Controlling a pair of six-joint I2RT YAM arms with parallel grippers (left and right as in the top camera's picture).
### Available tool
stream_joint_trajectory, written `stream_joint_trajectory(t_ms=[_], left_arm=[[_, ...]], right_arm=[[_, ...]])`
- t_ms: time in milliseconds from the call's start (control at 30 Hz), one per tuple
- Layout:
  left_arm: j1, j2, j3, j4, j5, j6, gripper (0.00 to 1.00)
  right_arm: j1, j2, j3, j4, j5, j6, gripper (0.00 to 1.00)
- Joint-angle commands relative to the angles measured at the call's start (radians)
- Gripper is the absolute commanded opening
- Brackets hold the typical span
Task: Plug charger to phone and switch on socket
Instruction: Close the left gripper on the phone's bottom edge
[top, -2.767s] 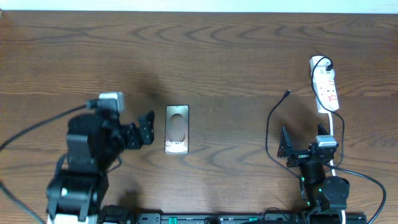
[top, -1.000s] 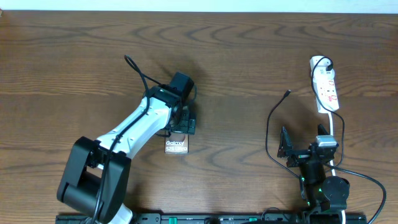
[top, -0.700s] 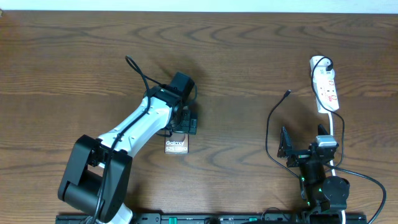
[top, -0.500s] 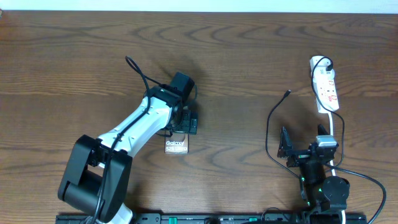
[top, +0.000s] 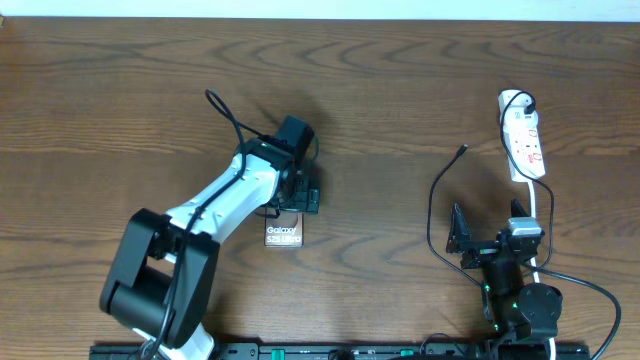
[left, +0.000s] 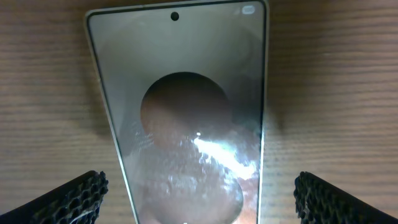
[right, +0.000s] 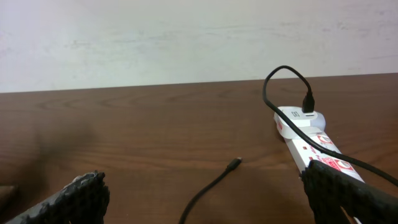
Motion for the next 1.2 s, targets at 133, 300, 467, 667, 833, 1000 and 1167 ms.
stream_joint_trajectory(t_ms=[133, 300, 467, 667, 833, 1000, 1167], left_arm=[[-0.003, 0.081, -0.003, 0.008, -0.027, -0.005, 0.98], [-0.003, 0.113, -0.003, 0.008, -0.027, -0.006, 0.98], [-0.003, 0.142, -0.003, 0.008, -0.027, -0.006, 0.98], [-0.003, 0.156, -0.003, 0.008, -0.006, -0.006, 0.98], [-0.003, 0.156, -0.003, 0.013, -0.005, -0.021, 0.98], [-0.003, 0.156, -0.003, 0.022, -0.004, -0.092, 0.98], [-0.003, 0.156, -0.003, 0.027, -0.004, -0.103, 0.98]], right_arm=[[0.002, -0.006, -0.001, -0.004, 0.004, -0.012, 0.99], [0.002, -0.006, -0.001, -0.004, 0.004, -0.012, 0.99], [0.002, -0.006, -0.001, -0.004, 0.004, -0.012, 0.99], [0.002, -0.006, -0.001, -0.004, 0.004, -0.012, 0.99], [0.002, -0.006, -0.001, -0.004, 0.004, -0.012, 0.99], [0.002, -0.006, -0.001, -0.004, 0.004, -0.012, 0.99], [0.002, -0.006, -0.001, -0.004, 0.004, -0.012, 0.99]])
